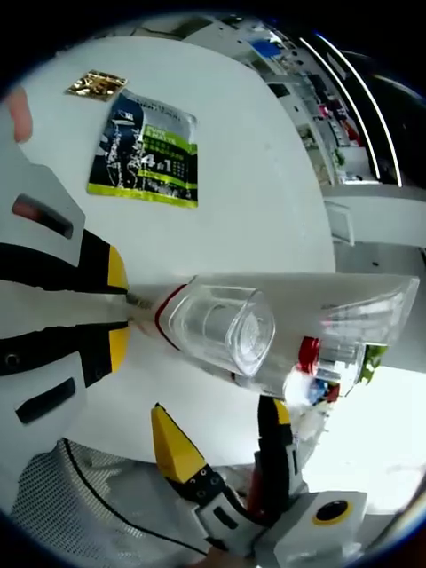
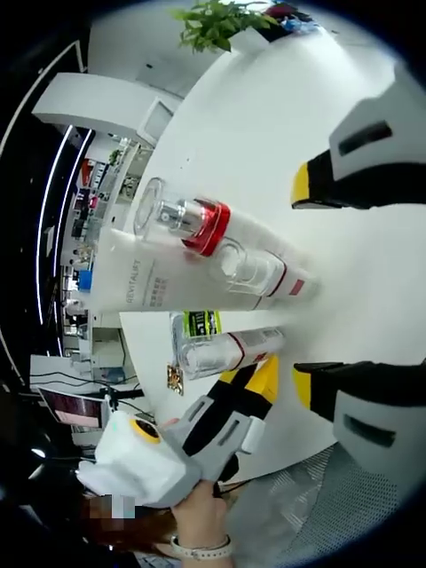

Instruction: Arrange the skincare products in the storage area until every visible bottle or jar stands upright without overlapping.

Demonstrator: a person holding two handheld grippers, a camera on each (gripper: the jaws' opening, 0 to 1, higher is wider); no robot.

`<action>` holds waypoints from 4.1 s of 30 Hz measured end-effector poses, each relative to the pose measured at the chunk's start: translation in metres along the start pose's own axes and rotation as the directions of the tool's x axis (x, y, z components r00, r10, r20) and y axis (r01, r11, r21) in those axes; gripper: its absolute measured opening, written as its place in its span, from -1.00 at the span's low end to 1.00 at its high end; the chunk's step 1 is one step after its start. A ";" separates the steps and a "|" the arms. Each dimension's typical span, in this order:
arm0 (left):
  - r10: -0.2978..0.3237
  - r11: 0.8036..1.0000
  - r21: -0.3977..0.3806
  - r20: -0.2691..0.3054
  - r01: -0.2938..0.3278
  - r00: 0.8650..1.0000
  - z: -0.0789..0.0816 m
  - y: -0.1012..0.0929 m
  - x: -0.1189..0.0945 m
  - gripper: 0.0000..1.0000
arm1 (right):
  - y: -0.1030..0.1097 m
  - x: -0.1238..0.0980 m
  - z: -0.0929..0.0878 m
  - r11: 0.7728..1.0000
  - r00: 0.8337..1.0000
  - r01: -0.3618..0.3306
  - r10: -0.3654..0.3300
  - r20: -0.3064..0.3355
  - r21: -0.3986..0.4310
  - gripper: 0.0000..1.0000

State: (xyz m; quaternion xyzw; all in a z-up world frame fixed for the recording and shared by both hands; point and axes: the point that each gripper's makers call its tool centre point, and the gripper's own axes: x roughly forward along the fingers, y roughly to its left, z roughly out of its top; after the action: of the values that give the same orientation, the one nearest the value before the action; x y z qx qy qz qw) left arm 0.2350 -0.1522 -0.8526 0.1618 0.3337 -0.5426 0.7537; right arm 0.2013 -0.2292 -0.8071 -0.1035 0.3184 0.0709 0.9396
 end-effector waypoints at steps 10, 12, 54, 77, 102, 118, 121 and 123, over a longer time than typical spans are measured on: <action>-0.013 0.999 0.030 -0.006 0.013 1.000 0.008 -0.007 0.009 -0.86 | -0.001 -0.001 0.000 1.000 1.000 0.003 -0.003 -0.001 0.012 0.52; -0.014 0.999 0.035 -0.008 0.015 1.000 0.009 -0.007 0.010 -0.86 | 0.000 -0.001 0.000 1.000 1.000 0.000 0.000 0.000 0.010 0.52; -0.048 0.996 0.071 -0.005 0.048 0.999 0.023 -0.019 0.028 -0.81 | -0.008 0.012 -0.012 0.999 0.998 -0.029 0.032 -0.063 0.044 -0.54; -0.045 0.997 0.058 0.020 0.044 0.999 0.029 -0.020 0.028 -0.82 | -0.006 0.029 -0.020 0.996 0.989 -0.091 0.092 -0.116 0.012 -0.66; -0.038 0.998 0.056 0.019 0.037 0.999 0.028 -0.021 0.027 -0.83 | -0.007 0.029 -0.019 0.997 0.990 -0.081 0.082 -0.111 0.008 -0.69; -0.033 0.999 0.027 0.042 0.032 0.999 0.030 -0.020 0.011 -0.72 | -0.003 0.013 -0.015 0.999 0.993 -0.041 0.040 -0.107 -0.008 -0.39; -0.027 0.999 0.021 0.044 0.026 0.999 0.029 -0.019 0.004 -0.66 | -0.004 0.008 -0.011 0.999 0.995 -0.035 0.035 -0.093 -0.002 -0.30; -0.034 0.999 0.007 0.038 0.034 0.999 0.028 -0.020 -0.002 -0.59 | -0.002 0.003 -0.006 0.999 0.997 -0.040 0.042 -0.065 0.020 -0.25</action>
State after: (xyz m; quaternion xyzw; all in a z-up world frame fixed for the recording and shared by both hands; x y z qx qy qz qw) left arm 0.2255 -0.1747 -0.8290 0.1481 0.3203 -0.5592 0.7501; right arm 0.2009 -0.2324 -0.8131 -0.0902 0.3516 0.0837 0.9280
